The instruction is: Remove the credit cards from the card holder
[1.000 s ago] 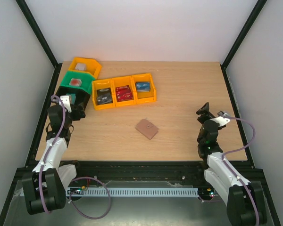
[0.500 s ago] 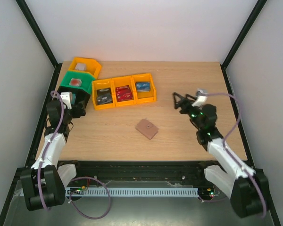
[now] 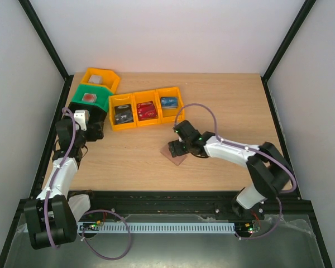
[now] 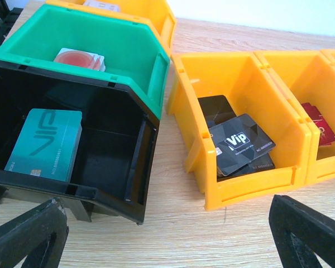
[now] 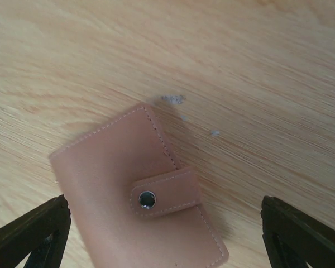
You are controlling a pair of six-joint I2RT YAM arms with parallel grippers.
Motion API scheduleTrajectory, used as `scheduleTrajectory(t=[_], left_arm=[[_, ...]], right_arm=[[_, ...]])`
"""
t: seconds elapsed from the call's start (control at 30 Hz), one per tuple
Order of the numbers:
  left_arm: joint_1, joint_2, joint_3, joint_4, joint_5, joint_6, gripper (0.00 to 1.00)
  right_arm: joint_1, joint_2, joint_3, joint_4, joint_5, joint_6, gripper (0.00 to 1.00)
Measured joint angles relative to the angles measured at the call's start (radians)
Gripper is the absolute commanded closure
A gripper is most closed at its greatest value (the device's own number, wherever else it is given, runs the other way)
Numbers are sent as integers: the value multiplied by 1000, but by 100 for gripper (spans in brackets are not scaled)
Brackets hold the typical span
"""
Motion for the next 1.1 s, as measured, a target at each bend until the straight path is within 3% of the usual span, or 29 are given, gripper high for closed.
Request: scheduleTrajectory(t=[0.17,0.33,0.4,0.53,0.8,1.1], left_arm=[[-2,0,0,-4,10,2,1],[-5,0,0,-6,15,6,1],[-5,0,0,-6,15,8,1],[-11,2,0,-6,16,11,1],[-24,3,0,-8,16,24,1],[-24,3,0,-11,16,27,1]], right_arm=[[15,176,134,-51,53,-77,14],[14,302,232,-56,40,-137,36],[14,305,230,-46,3,-144,49],[14,299,200,-7,-66,-151,65],[12,281,170,33,-84,-147,63],[2,253,188,-76,-85,-171,45]])
